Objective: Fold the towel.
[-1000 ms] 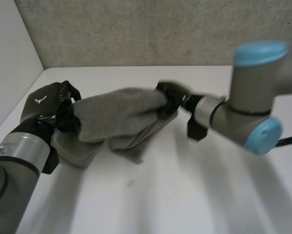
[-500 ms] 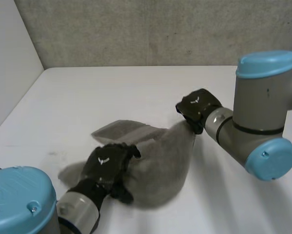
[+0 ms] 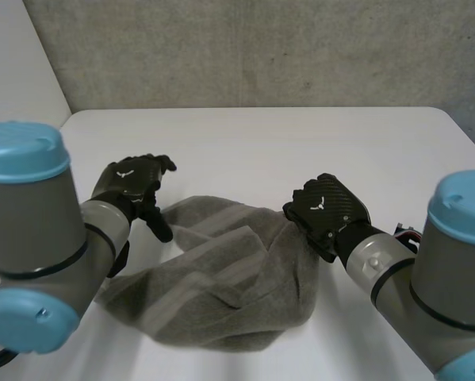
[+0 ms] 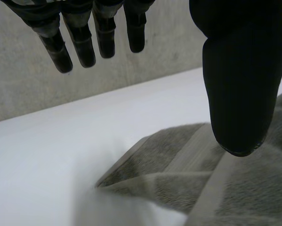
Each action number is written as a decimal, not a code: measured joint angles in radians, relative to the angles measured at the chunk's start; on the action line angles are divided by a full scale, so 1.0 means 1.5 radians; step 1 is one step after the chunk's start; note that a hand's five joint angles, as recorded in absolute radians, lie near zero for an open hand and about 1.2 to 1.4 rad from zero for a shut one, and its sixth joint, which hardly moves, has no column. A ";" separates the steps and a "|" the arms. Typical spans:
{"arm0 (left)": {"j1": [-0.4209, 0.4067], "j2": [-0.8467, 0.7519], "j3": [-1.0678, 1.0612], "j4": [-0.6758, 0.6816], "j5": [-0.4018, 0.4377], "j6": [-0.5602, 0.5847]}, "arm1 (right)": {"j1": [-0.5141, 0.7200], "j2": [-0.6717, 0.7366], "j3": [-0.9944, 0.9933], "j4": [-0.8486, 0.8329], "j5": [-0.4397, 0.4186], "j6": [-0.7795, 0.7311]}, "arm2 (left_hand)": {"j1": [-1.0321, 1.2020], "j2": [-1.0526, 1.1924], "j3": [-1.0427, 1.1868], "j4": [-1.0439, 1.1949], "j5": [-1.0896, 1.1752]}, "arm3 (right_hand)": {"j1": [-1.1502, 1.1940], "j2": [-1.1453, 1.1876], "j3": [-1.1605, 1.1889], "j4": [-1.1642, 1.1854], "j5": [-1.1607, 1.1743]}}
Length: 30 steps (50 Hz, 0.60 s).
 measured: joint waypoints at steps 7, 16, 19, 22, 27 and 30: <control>0.006 -0.073 0.034 -0.060 0.027 0.058 | -0.003 -0.036 0.053 -0.044 -0.006 0.000 | 0.063 0.064 0.064 0.063 0.063 | 0.000 0.000 0.000 0.000 0.000; 0.003 -0.096 0.028 -0.096 0.044 0.090 | -0.005 -0.039 0.068 -0.045 -0.005 -0.001 | 0.090 0.092 0.092 0.092 0.092 | 0.000 0.000 0.000 0.000 0.000; 0.002 -0.100 0.026 -0.097 0.057 0.092 | -0.005 -0.038 0.071 -0.044 -0.005 -0.002 | 0.108 0.109 0.109 0.110 0.109 | 0.000 0.000 0.000 0.000 0.000; 0.001 -0.102 0.024 -0.098 0.079 0.092 | -0.005 -0.037 0.073 -0.043 -0.005 -0.002 | 0.119 0.120 0.121 0.121 0.120 | 0.000 0.000 0.000 0.000 0.000; -0.001 -0.103 0.017 -0.096 0.114 0.091 | -0.006 -0.037 0.077 -0.044 -0.005 -0.002 | 0.150 0.151 0.152 0.152 0.151 | 0.000 0.000 0.000 0.000 0.000; -0.002 -0.107 0.014 -0.094 0.124 0.091 | -0.006 -0.037 0.078 -0.045 -0.005 -0.002 | 0.163 0.164 0.164 0.165 0.163 | 0.000 0.000 0.000 0.000 0.000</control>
